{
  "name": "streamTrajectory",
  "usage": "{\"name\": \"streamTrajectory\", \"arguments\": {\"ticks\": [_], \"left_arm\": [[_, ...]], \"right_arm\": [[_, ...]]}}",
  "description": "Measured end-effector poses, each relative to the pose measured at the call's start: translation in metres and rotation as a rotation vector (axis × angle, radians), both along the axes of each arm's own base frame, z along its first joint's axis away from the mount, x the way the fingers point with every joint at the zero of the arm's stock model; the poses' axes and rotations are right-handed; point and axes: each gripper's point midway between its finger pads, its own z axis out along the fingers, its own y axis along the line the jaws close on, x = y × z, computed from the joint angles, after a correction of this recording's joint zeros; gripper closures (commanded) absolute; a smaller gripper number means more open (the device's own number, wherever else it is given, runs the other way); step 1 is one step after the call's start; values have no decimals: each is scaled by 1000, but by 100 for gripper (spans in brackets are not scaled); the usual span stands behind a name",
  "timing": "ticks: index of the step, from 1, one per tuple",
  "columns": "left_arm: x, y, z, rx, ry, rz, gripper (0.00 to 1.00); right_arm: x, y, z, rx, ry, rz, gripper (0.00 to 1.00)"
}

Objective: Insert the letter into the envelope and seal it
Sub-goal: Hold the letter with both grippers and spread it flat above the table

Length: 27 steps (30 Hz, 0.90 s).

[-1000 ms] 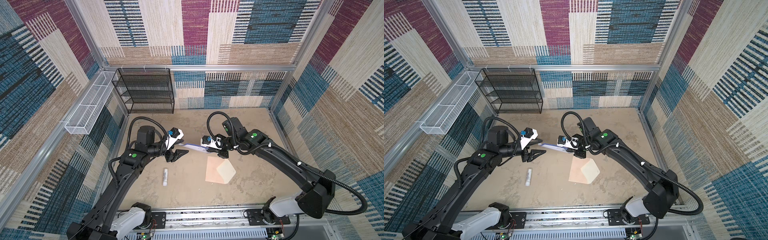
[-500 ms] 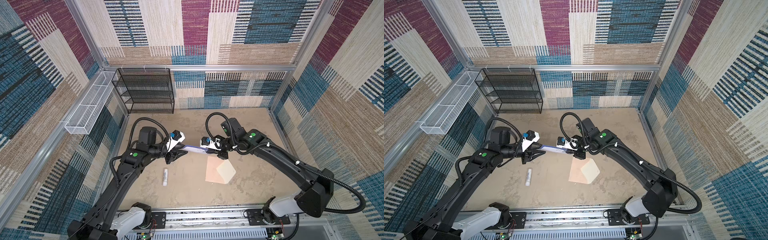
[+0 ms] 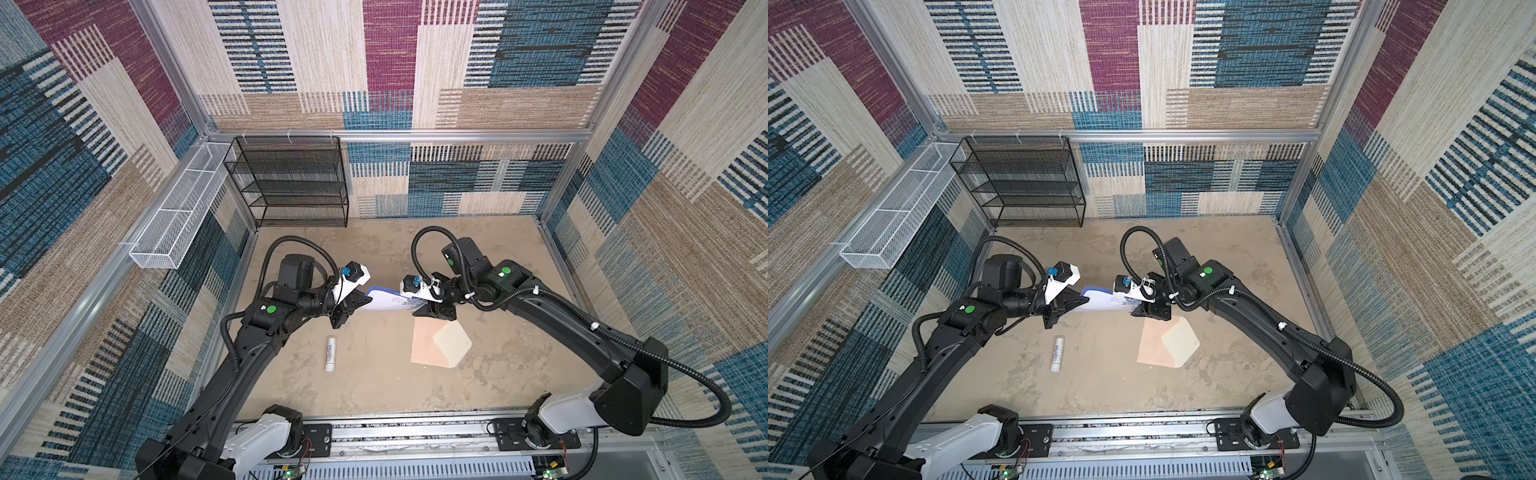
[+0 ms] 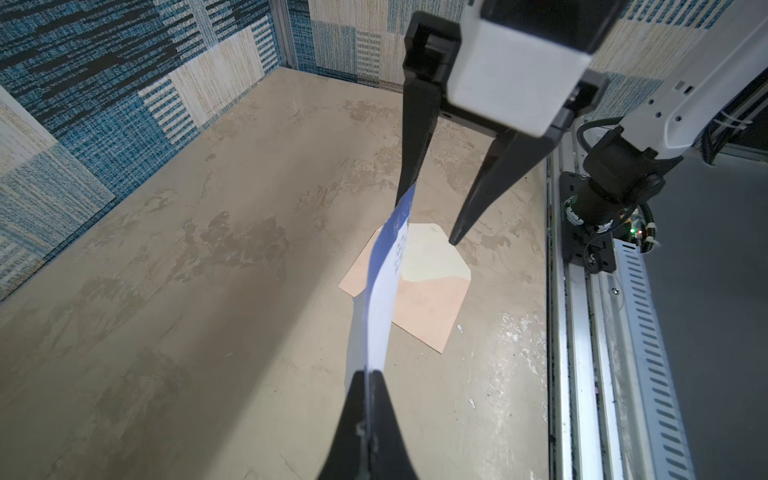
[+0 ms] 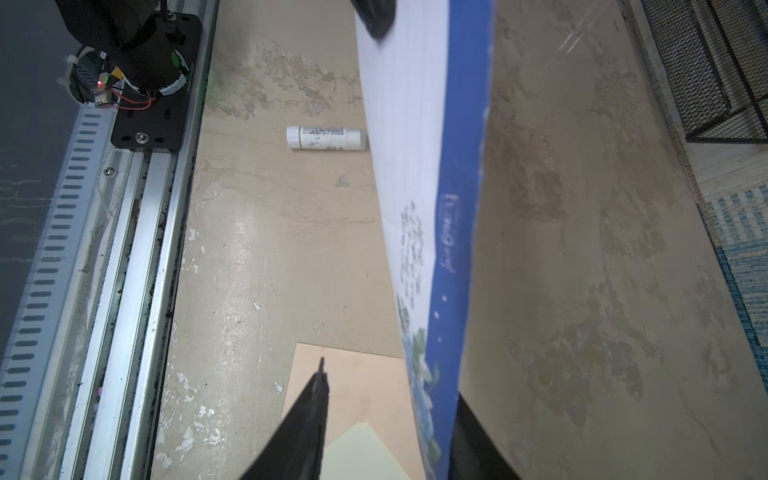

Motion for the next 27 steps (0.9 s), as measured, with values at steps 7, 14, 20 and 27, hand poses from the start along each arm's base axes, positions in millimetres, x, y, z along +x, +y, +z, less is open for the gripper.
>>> {"name": "streamTrajectory", "arguments": {"ticks": [7,14,20,27], "left_arm": [[8,9,11,-7,-34,77,100],[12,10,37,-65,-19,122,100],[6,5,58,-151,39,119,100],[1,-3,75,-266,150,117,100]], "right_arm": [[16,-15,20,136,-20,-137,36],[34,-31,47,370,38,-253,33],[30,-37,44,524,147,-276,32],[27,-41,47,676,221,-284,31]]}}
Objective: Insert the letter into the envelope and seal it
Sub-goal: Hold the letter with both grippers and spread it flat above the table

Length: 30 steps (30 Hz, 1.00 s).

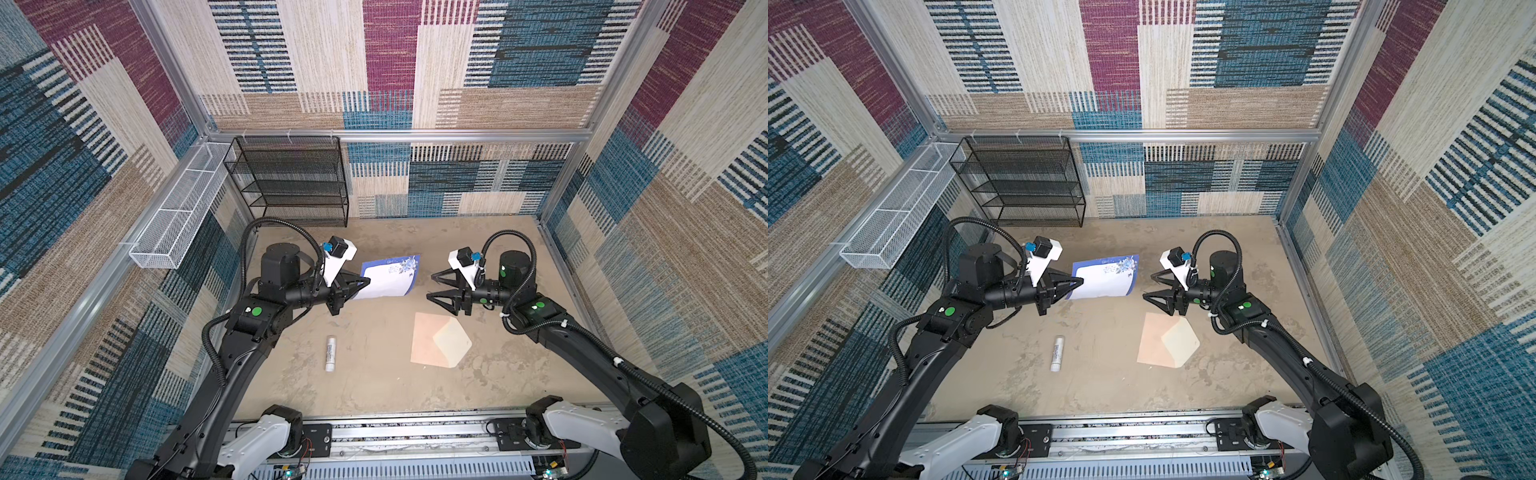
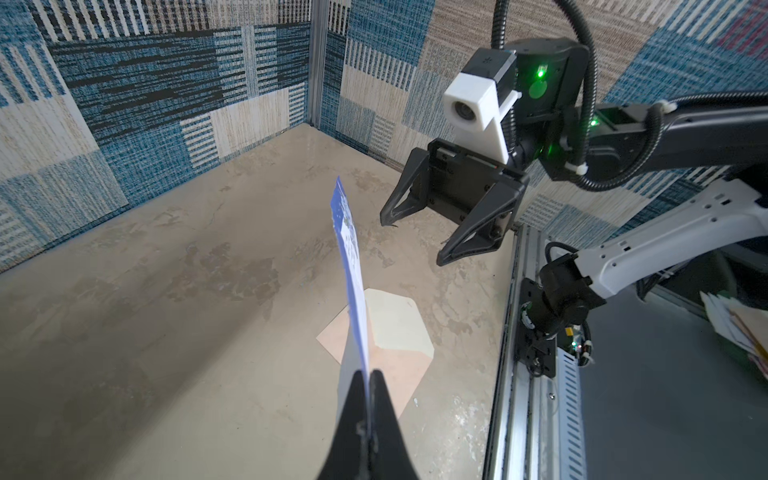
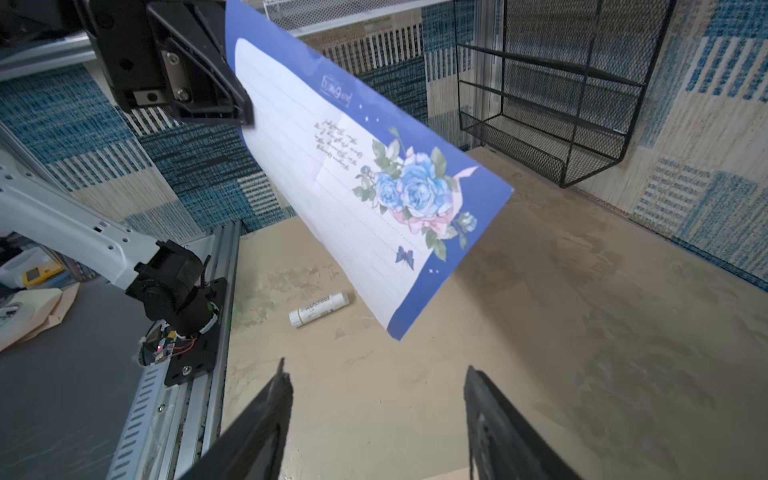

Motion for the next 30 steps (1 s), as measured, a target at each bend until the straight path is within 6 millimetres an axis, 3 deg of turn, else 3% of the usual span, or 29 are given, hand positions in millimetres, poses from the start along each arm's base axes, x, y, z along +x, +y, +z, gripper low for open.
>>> {"name": "streamTrajectory", "arguments": {"ticks": [11,23,30], "left_arm": [[2,-9,11,-172,114,-13,100],[12,-15,-3,-267,225,-15,100],[16,-17,-12,-277,247,-10,100]], "right_arm": [[-1,3,11,159,36,22,30],[15,12,17,243,108,50,32],[23,18,21,270,143,69,41]]}}
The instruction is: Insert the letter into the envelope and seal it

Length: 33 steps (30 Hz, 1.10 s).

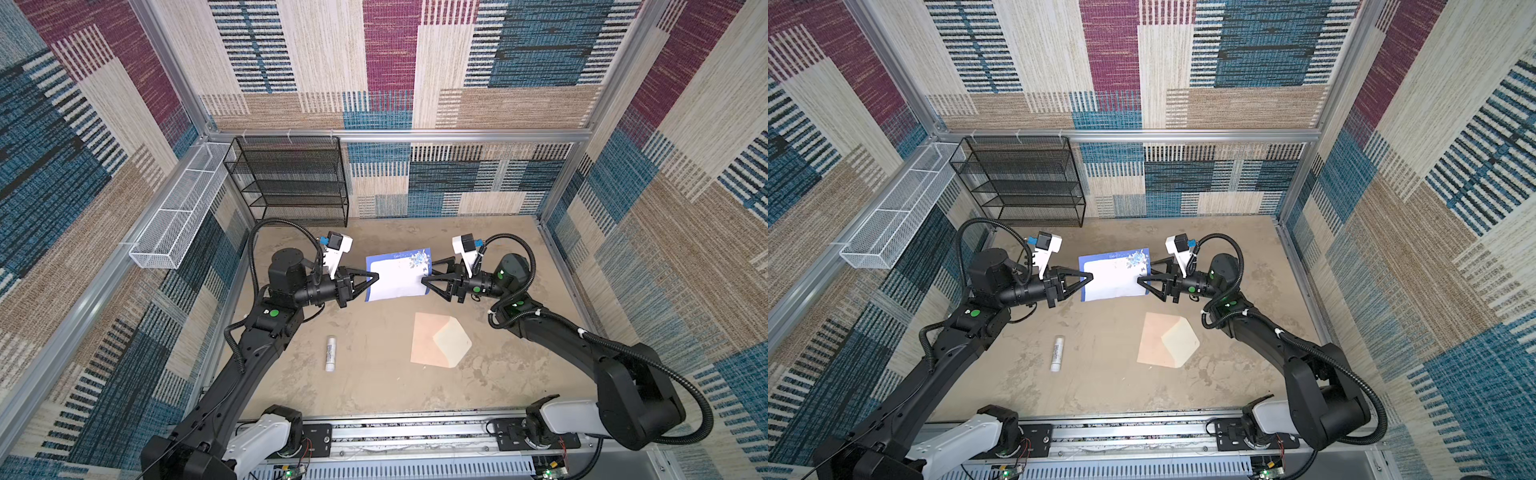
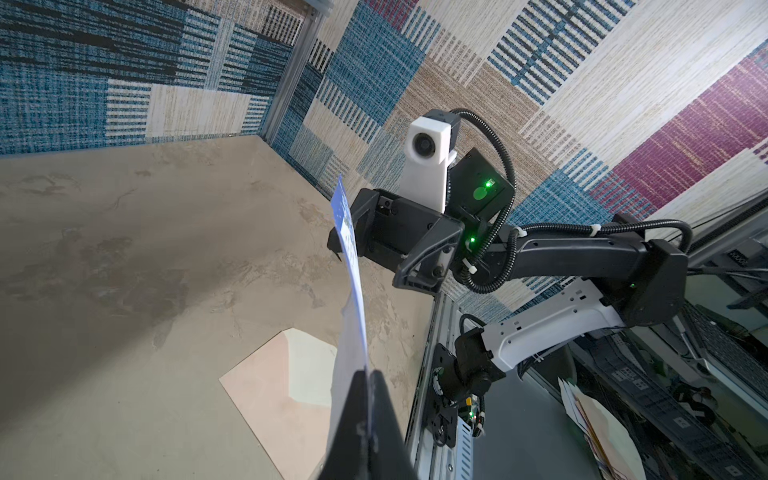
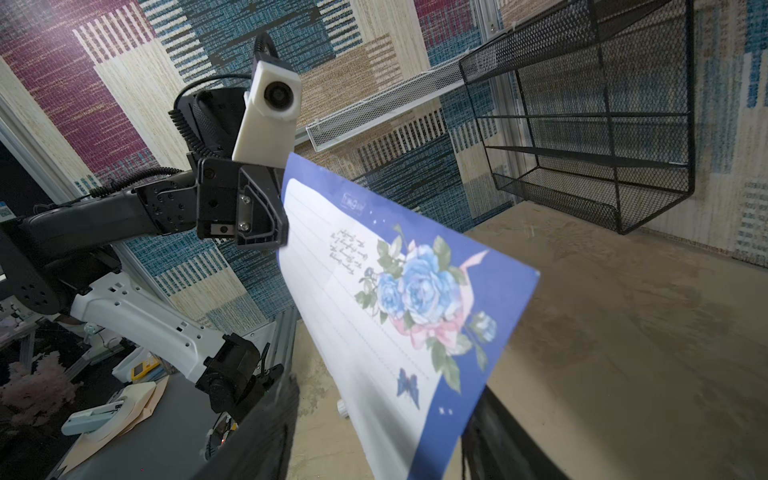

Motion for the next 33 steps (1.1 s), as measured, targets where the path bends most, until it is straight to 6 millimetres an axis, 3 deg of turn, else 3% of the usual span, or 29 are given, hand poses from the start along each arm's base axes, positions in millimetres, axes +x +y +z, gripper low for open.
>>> {"name": "streamTrajectory", "arguments": {"ticks": [3,7,16,23,26,33], "left_arm": [[6,2,-3,10,5,34,100],[16,5,-11,34,18,82,100],[35,13,-27,74,42,187,100],[41,16,-37,92,66,219,95],[41,16,-40,89,85,219,88],[39,14,-41,55,127,209,52]], "right_arm": [[5,3,1,9,34,4,50],[8,6,4,19,69,11,71],[16,9,-1,-14,116,-6,98],[29,13,-11,-59,152,-66,100],[29,22,-14,-85,159,-53,100],[28,42,-26,-136,181,-39,100]]}}
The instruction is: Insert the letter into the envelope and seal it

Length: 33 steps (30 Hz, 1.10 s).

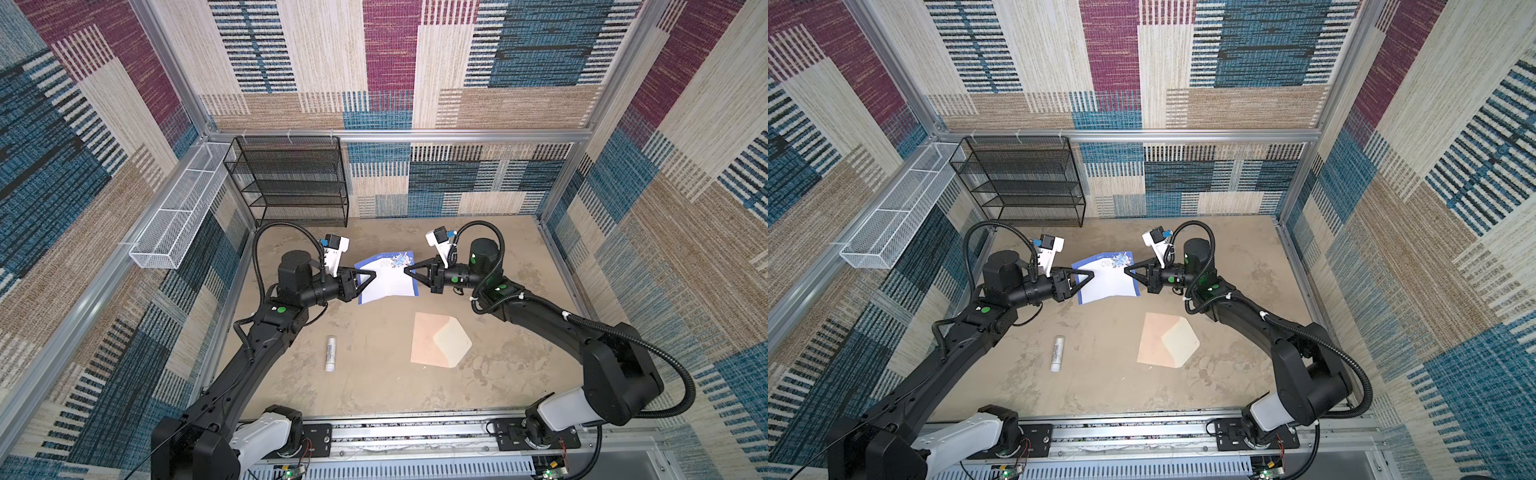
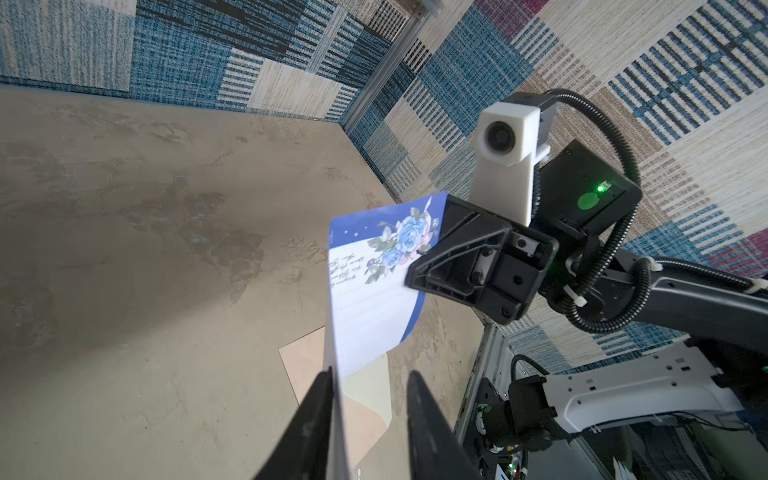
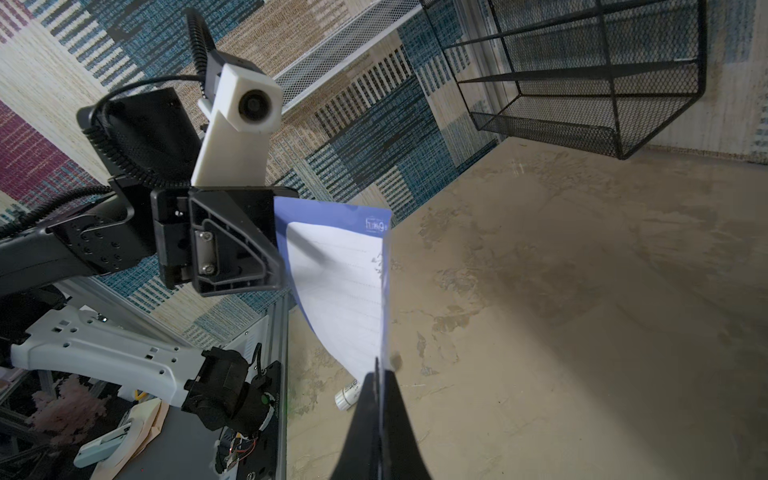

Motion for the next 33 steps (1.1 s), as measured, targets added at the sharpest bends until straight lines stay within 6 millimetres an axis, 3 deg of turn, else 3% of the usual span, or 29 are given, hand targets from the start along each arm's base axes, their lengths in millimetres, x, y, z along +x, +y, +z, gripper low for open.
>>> {"name": "streamTrajectory", "arguments": {"ticks": [5,9,15,19,25,33], "left_arm": [[-8,3,13,-2,-26,2,38],[-12,15,38,36,-114,35,34],[-11,51,62,159,-226,172,38],[-8,71,68,261,-288,256,43],[5,91,42,443,-304,311,46],[7,92,-7,526,-261,254,48]], "right_arm": [[4,0,-1,-25,-12,-19,100],[3,-4,7,-54,-76,-24,100],[-4,-14,14,-139,-228,-38,100],[-15,-21,11,-210,-324,-7,100],[-38,-29,23,-249,-456,48,100],[-67,-31,51,-197,-497,138,100]]}}
